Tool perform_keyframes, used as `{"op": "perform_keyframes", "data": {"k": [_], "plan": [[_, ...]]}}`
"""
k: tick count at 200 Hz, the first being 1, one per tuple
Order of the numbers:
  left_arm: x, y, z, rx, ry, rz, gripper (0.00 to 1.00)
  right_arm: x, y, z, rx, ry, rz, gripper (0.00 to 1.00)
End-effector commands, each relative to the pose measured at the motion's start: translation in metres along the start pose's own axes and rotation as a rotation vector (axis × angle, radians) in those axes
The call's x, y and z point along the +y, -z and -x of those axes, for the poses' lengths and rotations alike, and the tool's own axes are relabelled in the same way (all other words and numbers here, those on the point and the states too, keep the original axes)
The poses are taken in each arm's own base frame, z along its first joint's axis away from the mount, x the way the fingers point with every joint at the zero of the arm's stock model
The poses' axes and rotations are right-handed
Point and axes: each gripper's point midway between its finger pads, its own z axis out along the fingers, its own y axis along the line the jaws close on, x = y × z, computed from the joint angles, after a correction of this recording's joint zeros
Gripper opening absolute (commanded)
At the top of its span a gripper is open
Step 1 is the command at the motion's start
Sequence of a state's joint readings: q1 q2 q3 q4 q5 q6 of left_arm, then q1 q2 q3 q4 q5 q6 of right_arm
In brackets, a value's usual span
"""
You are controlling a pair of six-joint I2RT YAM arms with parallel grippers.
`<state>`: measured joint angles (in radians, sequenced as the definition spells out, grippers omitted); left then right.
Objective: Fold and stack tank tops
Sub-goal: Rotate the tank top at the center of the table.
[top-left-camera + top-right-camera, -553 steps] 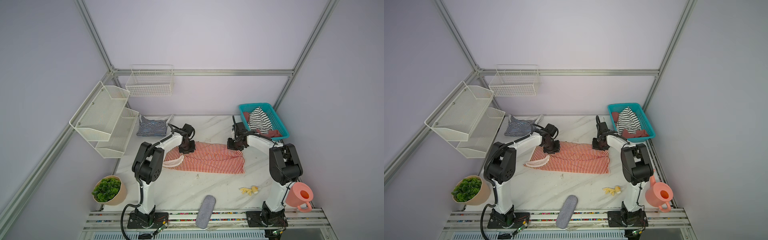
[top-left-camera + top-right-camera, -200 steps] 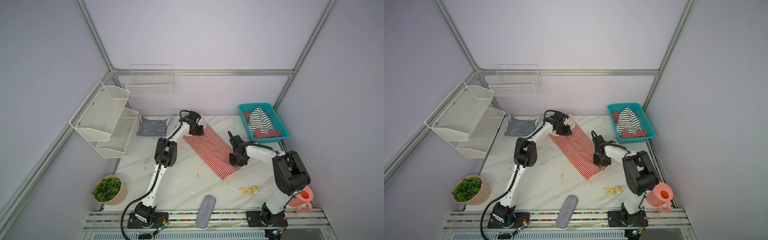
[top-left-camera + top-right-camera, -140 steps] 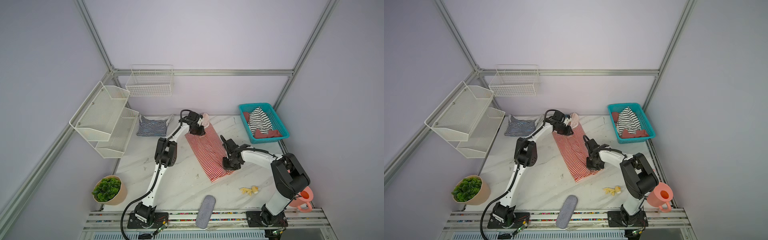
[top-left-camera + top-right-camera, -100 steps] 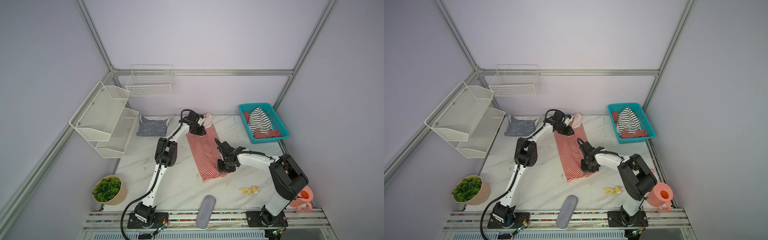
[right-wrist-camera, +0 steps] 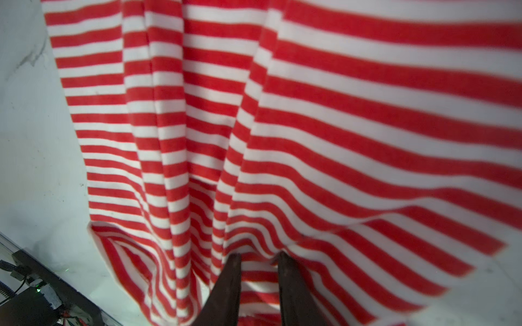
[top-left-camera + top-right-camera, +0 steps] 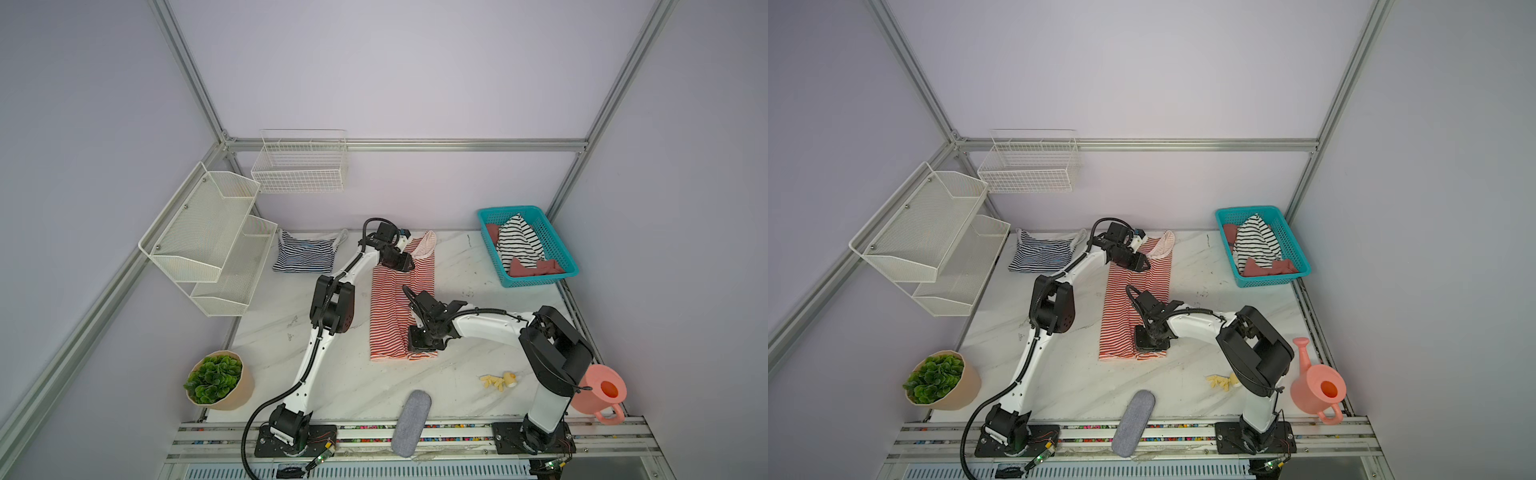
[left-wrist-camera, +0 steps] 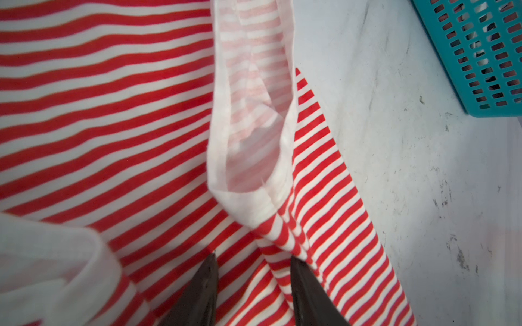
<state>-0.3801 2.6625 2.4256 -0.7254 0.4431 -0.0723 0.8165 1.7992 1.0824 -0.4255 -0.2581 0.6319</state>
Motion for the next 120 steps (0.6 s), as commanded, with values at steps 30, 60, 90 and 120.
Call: {"op": "perform_keyframes", "data": {"k": [30, 60, 90, 120], "plan": [[-0.023, 0.064, 0.038, -0.088, -0.027, 0.043, 0.57, -0.018, 0.001, -0.006, 0.001, -0.035, -0.110, 0.31], [-0.036, 0.093, 0.052, -0.133, -0.017, 0.052, 0.63, 0.002, 0.022, 0.006, -0.064, -0.015, -0.048, 0.33], [-0.049, 0.123, 0.067, -0.184, -0.013, 0.057, 0.67, 0.019, 0.044, 0.016, -0.127, 0.015, -0.002, 0.34], [-0.054, 0.155, 0.062, -0.170, -0.006, 0.109, 0.70, 0.025, 0.073, 0.023, -0.193, 0.041, -0.002, 0.38]]}}
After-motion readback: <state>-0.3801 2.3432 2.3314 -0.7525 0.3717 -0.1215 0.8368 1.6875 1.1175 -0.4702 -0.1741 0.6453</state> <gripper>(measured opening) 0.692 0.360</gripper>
